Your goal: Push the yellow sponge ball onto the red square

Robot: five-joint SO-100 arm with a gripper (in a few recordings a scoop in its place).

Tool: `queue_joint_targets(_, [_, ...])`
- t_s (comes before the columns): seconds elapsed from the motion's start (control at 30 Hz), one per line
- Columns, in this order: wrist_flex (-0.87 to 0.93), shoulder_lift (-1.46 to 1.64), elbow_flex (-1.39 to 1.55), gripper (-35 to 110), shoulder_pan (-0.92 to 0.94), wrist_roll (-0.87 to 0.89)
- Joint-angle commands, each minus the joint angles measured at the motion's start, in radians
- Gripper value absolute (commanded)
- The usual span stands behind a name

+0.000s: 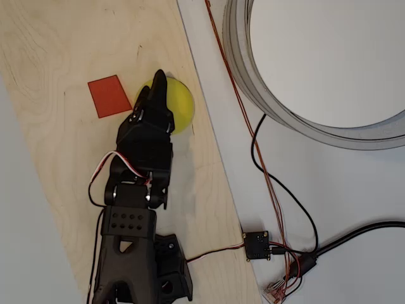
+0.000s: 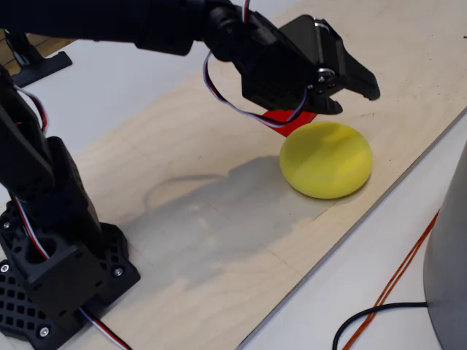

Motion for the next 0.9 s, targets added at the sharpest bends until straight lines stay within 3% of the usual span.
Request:
queue_joint_targets(0.0, [0.003,0.083,0.035,18,0.055,-0.041])
queue_joint_targets(0.67, [0.0,0.219,0.21,18,0.204,-0.196])
queue_joint_targets(0.87, [-0.075,0.219,0.276,18,0.206,-0.181])
